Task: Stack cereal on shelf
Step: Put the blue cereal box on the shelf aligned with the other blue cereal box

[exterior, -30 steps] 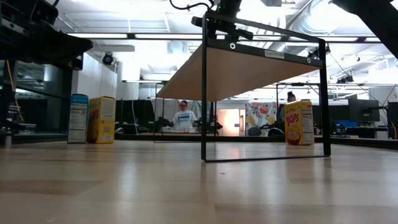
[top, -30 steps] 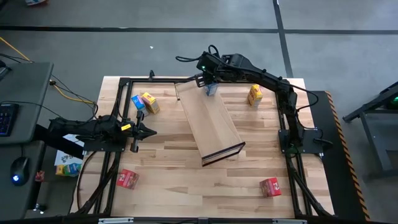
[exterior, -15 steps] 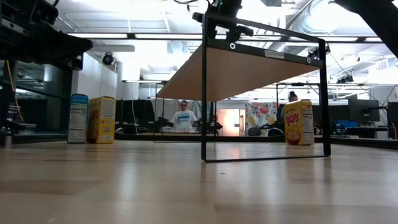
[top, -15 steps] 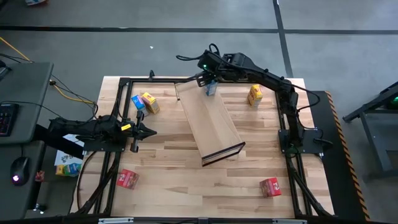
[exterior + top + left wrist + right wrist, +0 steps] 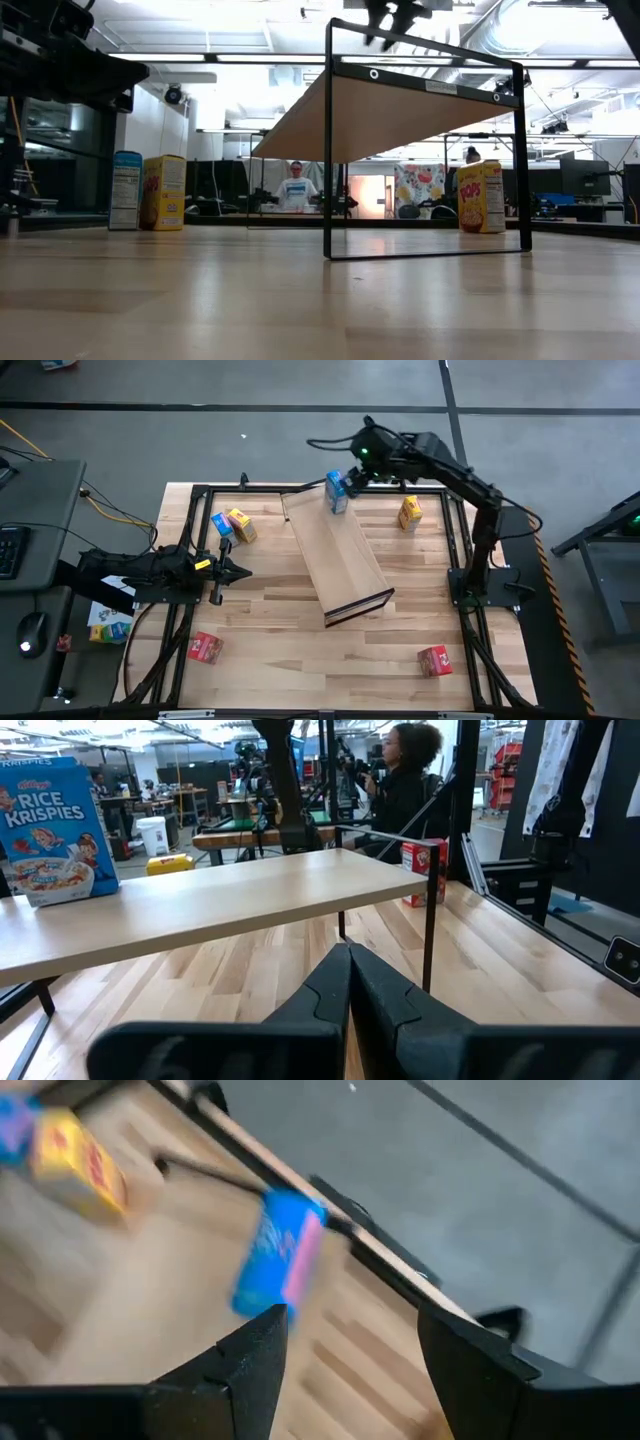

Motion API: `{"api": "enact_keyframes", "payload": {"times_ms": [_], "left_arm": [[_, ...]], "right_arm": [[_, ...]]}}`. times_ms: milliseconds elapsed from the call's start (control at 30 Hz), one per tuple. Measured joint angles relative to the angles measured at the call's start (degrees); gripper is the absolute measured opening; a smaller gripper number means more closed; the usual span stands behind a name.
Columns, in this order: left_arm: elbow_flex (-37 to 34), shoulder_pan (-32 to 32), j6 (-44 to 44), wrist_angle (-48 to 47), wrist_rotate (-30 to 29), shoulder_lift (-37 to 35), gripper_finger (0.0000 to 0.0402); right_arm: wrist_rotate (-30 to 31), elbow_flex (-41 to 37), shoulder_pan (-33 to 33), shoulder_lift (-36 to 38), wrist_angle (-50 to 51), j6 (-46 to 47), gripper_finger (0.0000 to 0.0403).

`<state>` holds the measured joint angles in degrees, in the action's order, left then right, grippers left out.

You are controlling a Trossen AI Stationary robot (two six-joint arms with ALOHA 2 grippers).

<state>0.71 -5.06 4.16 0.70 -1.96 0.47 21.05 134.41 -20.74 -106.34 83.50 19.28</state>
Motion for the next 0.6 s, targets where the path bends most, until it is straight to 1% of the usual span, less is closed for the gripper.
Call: {"api": "enact_keyframes", "payload": {"times_ms": [100, 167, 267, 333, 400, 533, 600], "left_arm": [[0.0, 0.0, 0.0, 0.0, 0.0, 0.0, 0.0], [0.0, 0.0, 0.0, 0.0, 0.0, 0.0, 0.0], [0.0, 0.0, -0.1, 0.2, -0.6, 0.0, 0.0], [0.0, 0.0, -1.0, 1.1, -3.2, 0.0, 0.0], [0.0, 0.0, -2.1, 1.9, -4.9, 0.0, 0.0], [0.0, 0.0, -6.2, 8.1, -4.6, 0.0, 0.0], [0.0, 0.0, -7.0, 15.3, -5.0, 0.1, 0.0]], "right_arm": [[3.2, 0.0, 0.5, 2.2, 5.1, -1.0, 0.0217], [3.6, -1.4, 0.5, 4.6, 6.5, -1.8, 0.0217], [2.5, -8.1, 0.5, 10.4, 5.3, -2.8, 0.0217], [2.3, -15.3, 0.5, 15.7, 2.7, -2.6, 0.0217], [1.7, -24.4, 0.5, 22.2, -0.9, -1.0, 0.0217], [-2.2, -46.3, 0.5, 37.5, -14.5, 3.0, 0.0217], [-4.9, -56.6, 0.5, 45.1, -22.9, 6.2, 0.0217]]}}
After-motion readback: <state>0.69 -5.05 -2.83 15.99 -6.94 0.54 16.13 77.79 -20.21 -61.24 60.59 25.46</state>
